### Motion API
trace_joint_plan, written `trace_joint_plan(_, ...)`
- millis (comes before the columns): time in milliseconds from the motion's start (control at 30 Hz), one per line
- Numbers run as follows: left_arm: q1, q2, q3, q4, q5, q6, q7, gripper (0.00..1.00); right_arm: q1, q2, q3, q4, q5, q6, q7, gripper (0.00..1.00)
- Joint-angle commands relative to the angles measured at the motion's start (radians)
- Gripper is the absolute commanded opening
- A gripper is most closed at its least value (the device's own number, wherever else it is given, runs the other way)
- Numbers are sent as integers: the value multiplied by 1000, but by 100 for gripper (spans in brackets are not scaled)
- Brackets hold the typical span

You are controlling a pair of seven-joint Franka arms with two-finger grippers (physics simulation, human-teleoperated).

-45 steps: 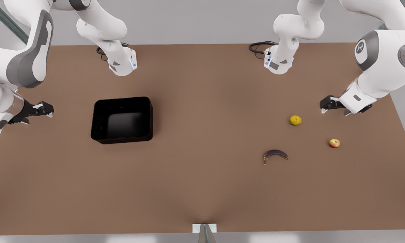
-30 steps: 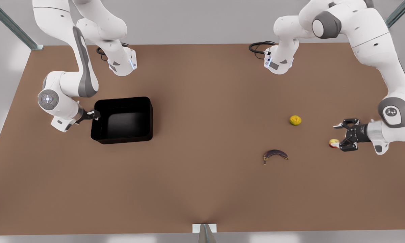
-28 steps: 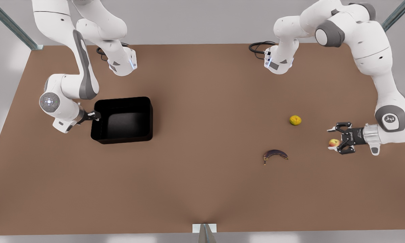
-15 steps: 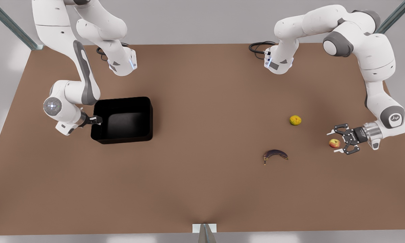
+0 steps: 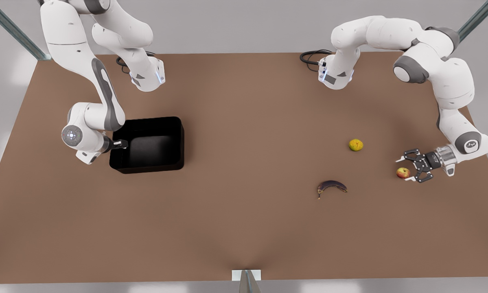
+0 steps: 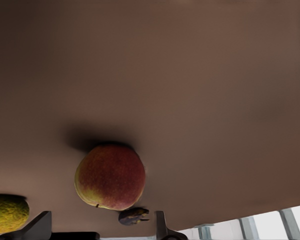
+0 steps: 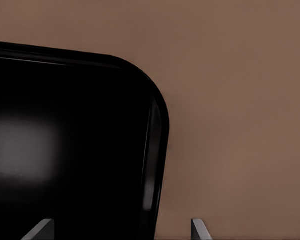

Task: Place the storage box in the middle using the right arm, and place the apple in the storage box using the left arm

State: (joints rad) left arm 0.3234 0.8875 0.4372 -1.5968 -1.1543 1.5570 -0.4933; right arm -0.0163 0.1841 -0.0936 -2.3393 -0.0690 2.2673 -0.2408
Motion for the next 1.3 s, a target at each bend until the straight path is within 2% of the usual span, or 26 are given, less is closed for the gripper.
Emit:
trace_joint_plan(0, 2, 7, 0, 1, -9, 0, 2, 100, 1, 2, 0, 0, 0, 0, 0, 78)
trace_joint_plan(33, 3, 10, 0, 1, -12, 1, -1, 100, 2, 2, 0, 0, 0, 0, 0, 60)
trace_joint_plan(67, 3, 18, -2, 0, -33, 0, 2, 100, 2, 2, 0, 0, 0, -5, 0, 51)
trace_joint_plan(133, 3, 41, -2, 0, -73, 0, 16, 100, 2, 17, 0, 3, 0, 1, 0, 47)
trace_joint_plan(267, 3, 54, -8, 0, -91, 0, 24, 100, 4, 37, 0, 6, 0, 6, -2, 47)
trace_joint_plan(333, 3, 54, -8, 0, -96, -2, 25, 99, 4, 37, 2, 6, 0, 1, -12, 37)
trace_joint_plan(467, 16, 76, -8, -6, -133, -14, 30, 98, 6, 37, 2, 8, -3, -2, -18, 21)
trace_joint_plan(600, 28, 76, -8, -5, -142, -18, 27, 97, 6, 38, 5, 14, -3, 0, -44, 21)
trace_joint_plan(667, 28, 76, -8, -6, -142, -18, 27, 83, 16, 38, 6, 15, -3, -3, -44, 21)
trace_joint_plan(700, 28, 76, -8, -9, -142, -20, 27, 73, 18, 38, 6, 15, -3, 0, -43, 21)
trace_joint_plan(733, 28, 74, -8, -9, -143, -20, 27, 71, 18, 49, 6, 21, -3, 0, -43, 21)
trace_joint_plan(1033, 28, 59, -6, -6, -147, -29, 9, 67, 48, 38, 18, 80, -3, -43, -55, 21)
trace_joint_plan(1133, 26, 38, -2, -2, -134, -31, -22, 67, 134, 44, 29, 199, -2, -89, -71, 21)
trace_joint_plan(1267, 28, 50, -3, -37, -131, -31, 2, 67, 286, 153, 29, 382, 0, -91, -69, 21)
